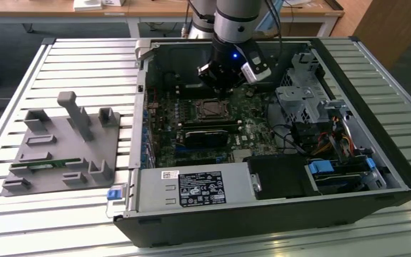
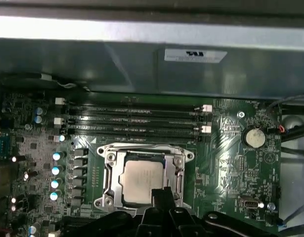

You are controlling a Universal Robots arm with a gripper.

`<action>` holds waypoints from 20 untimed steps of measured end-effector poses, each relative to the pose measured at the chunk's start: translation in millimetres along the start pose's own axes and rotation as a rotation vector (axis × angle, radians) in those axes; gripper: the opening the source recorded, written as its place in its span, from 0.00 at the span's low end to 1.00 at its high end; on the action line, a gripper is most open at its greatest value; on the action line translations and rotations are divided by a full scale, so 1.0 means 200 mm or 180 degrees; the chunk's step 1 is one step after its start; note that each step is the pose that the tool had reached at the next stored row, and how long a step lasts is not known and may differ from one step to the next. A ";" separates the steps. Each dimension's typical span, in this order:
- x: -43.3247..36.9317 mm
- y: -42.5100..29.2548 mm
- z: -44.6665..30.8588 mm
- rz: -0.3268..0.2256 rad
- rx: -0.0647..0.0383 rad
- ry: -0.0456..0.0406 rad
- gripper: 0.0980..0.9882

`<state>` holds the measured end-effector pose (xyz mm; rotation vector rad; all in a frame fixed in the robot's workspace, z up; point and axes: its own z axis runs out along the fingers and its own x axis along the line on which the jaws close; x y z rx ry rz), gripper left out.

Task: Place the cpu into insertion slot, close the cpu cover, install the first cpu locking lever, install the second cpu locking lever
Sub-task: 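Install the second cpu locking lever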

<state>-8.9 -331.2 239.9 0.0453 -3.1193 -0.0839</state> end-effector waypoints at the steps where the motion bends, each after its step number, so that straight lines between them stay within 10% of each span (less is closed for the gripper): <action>1: 0.000 -0.007 0.000 0.0000 0.0000 0.0000 0.01; 20: 0.000 -0.108 0.017 0.0003 -0.0006 0.0060 0.01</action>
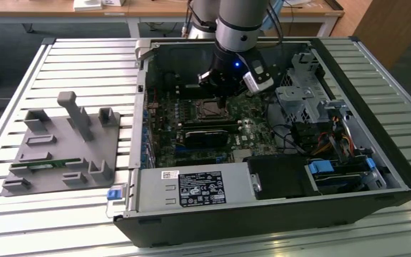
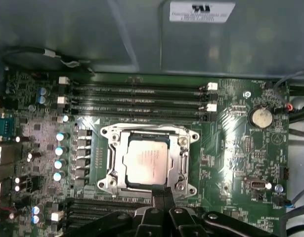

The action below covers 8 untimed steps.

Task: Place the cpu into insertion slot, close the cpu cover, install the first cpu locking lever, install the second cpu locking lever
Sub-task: 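Install the second cpu locking lever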

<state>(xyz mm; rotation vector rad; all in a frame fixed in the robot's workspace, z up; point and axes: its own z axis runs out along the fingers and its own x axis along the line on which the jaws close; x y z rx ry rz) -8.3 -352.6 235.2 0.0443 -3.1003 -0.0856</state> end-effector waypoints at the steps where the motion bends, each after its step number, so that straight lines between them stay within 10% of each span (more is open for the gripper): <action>1: 0.000 -0.008 0.002 0.0000 -0.0001 0.0002 0.01; 8: 0.013 -0.052 0.007 -0.0002 -0.0003 0.0005 0.01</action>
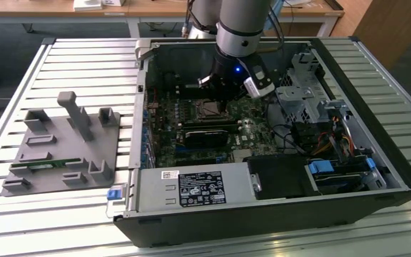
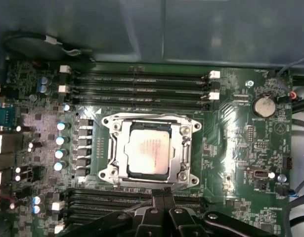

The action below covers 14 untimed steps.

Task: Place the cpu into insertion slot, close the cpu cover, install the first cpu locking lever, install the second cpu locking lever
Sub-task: 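Install the second cpu locking lever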

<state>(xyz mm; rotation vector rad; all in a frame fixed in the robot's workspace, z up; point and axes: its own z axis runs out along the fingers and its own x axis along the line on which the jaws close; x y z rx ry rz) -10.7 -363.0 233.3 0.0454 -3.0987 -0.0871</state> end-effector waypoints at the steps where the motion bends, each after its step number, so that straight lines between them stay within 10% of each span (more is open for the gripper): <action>1: 0.011 -0.004 0.001 -0.0001 -0.0001 0.0000 0.01; 14: 0.135 -0.047 0.016 -0.0004 -0.0015 0.0000 0.01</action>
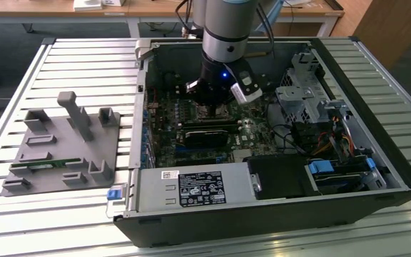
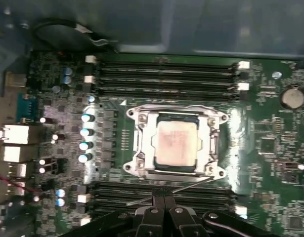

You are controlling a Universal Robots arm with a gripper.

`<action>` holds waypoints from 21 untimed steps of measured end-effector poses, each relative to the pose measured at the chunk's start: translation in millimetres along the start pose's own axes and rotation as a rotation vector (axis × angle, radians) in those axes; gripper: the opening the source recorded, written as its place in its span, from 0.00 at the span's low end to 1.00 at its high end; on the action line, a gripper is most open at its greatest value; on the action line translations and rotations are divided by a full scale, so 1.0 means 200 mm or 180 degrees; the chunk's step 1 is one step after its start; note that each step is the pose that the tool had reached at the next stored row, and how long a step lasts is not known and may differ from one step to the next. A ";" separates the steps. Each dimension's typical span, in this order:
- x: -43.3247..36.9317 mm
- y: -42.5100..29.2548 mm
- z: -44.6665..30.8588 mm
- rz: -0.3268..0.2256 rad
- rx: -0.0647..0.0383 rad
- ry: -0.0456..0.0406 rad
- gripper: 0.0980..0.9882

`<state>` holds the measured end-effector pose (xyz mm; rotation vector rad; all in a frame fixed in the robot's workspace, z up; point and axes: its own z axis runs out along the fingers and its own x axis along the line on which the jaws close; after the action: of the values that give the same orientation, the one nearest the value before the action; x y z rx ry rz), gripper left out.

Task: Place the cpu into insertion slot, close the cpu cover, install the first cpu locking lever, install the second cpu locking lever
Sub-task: 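Install the second cpu locking lever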

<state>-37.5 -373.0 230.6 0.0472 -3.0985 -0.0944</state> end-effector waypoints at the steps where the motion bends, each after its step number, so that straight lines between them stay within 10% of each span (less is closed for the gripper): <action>1: 0.007 0.000 0.003 0.0000 -0.0001 0.0000 0.01; 8: 0.015 -0.003 0.052 -0.0001 -0.0019 0.0000 0.01; 13: 0.021 -0.028 0.054 -0.0008 -0.0176 -0.0005 0.01; 21: 0.069 -0.087 0.058 -0.0012 -0.0283 -0.0008 0.01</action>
<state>-51.3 -390.0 218.5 0.0501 -3.0926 -0.2321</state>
